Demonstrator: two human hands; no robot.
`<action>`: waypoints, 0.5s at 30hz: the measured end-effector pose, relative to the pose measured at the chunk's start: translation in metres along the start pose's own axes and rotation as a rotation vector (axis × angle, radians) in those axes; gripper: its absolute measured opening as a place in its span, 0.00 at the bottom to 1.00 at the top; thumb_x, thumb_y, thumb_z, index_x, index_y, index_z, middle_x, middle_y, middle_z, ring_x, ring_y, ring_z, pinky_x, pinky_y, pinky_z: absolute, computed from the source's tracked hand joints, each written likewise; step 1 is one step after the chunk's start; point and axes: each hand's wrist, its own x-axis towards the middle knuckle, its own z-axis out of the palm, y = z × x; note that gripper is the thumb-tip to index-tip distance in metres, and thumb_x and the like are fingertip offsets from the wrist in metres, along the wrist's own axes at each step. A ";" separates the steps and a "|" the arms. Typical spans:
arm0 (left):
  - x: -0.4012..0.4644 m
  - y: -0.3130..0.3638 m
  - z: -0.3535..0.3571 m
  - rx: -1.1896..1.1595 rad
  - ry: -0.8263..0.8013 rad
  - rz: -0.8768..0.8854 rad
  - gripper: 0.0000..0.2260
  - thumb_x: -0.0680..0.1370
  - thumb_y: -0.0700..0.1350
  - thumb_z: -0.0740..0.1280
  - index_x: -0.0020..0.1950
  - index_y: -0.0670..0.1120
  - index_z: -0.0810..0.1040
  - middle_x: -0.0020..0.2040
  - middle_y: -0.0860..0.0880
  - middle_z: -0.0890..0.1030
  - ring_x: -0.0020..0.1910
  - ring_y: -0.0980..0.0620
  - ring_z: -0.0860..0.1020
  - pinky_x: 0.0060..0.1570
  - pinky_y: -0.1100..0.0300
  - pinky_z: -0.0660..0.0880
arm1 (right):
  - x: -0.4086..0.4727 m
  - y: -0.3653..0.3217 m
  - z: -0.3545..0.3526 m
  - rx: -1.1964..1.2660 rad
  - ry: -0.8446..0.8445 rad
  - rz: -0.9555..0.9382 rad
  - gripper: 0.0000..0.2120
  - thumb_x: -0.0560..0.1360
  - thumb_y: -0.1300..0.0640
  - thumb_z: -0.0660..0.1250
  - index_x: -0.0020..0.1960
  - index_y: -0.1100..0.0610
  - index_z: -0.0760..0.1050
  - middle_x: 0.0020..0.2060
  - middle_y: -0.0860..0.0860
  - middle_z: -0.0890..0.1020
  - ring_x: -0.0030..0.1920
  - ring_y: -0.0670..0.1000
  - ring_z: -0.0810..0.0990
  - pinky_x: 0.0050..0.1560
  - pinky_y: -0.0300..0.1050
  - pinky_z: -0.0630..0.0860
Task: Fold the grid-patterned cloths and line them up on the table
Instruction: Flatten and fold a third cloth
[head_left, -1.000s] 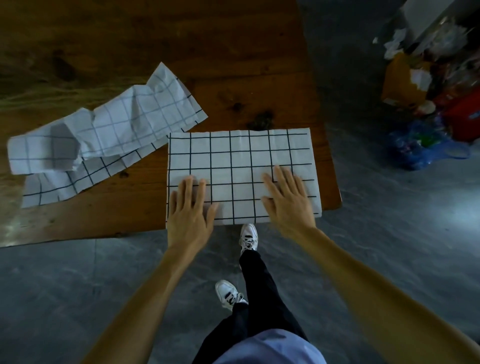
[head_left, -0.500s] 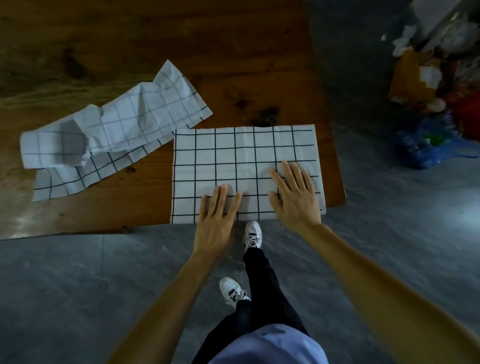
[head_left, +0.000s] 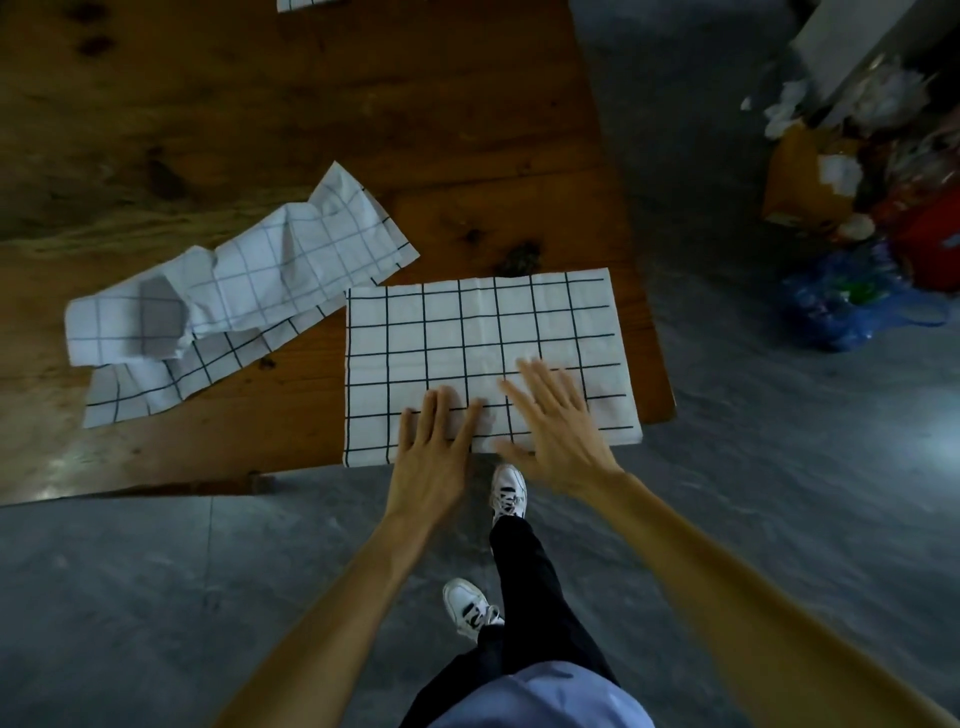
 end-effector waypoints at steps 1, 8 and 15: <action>0.001 0.000 -0.001 0.015 0.001 0.007 0.36 0.74 0.49 0.70 0.76 0.47 0.56 0.73 0.34 0.62 0.72 0.35 0.60 0.67 0.36 0.62 | -0.002 -0.008 0.001 0.010 -0.018 -0.040 0.39 0.74 0.31 0.49 0.78 0.52 0.50 0.78 0.55 0.46 0.77 0.55 0.41 0.75 0.54 0.38; 0.002 0.000 -0.004 0.067 0.017 0.010 0.34 0.72 0.45 0.71 0.74 0.46 0.60 0.70 0.36 0.69 0.69 0.37 0.67 0.64 0.40 0.67 | -0.002 -0.029 0.012 -0.062 0.003 -0.015 0.31 0.77 0.60 0.62 0.77 0.60 0.54 0.77 0.56 0.55 0.78 0.58 0.49 0.73 0.55 0.40; 0.007 0.000 -0.010 0.120 -0.026 0.017 0.31 0.74 0.41 0.67 0.75 0.44 0.61 0.73 0.39 0.65 0.72 0.39 0.63 0.65 0.39 0.66 | -0.004 -0.024 0.009 -0.190 -0.082 0.001 0.33 0.80 0.62 0.53 0.77 0.60 0.36 0.77 0.56 0.39 0.76 0.56 0.34 0.72 0.55 0.31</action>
